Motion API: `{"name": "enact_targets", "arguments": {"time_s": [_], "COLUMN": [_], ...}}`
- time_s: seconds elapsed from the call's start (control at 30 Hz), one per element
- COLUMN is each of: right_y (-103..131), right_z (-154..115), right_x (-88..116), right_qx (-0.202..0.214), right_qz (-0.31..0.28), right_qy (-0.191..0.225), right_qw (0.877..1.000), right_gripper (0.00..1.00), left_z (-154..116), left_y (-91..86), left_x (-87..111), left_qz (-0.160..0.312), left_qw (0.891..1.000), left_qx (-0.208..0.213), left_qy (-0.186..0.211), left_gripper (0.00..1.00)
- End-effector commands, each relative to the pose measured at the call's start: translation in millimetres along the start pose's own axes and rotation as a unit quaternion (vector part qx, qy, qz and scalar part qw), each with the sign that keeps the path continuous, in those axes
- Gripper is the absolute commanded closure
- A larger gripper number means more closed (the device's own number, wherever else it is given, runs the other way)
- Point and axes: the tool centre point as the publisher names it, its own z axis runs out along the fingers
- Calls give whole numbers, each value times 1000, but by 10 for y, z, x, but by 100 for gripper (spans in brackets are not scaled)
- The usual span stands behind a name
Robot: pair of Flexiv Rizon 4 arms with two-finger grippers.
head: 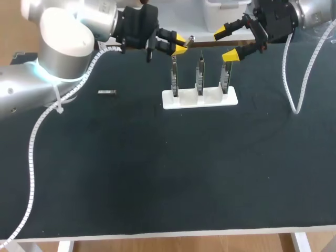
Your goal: Pick up the optical module with the left hand, and insert it into the network port with the right hand.
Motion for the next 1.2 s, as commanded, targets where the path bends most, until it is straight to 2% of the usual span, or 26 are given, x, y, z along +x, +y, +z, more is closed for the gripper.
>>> {"name": "enact_targets", "arguments": {"time_s": [0.03, 0.4, 0.6, 0.73, 0.87, 0.97, 1.2], "right_y": [26, 26, 26, 26, 26, 26, 26], "right_z": [3, 3, 3, 3, 3, 3, 3], "right_x": [-4, -4, -4, -4, -4, -4, -4], "right_qx": [3, 3, 3, 3, 3, 3, 3], "right_qz": [-1, -1, -1, -1, -1, -1, -1], "right_qy": [0, 0, 0, 0, 0, 0, 0], "right_qw": [1000, 1000, 1000, 1000, 1000, 1000, 1000], "right_gripper": [0, 0, 0, 0, 0, 0, 0], "left_z": [12, 12, -94, -136, -66, 12, 131], "left_y": [21, 21, 7, 37, 27, -8, -68], "left_x": [14, 14, -164, -283, -344, -354, -333], "left_qz": [2, 2, -22, -30, -44, -52, -78], "left_qw": [1000, 1000, 1000, 999, 998, 998, 994], "left_qx": [1, 1, -14, -27, -30, -24, -46], "left_qy": [-2, -2, 5, -6, -26, -37, -62], "left_gripper": [100, 100, 100, 100, 100, 100, 100]}}
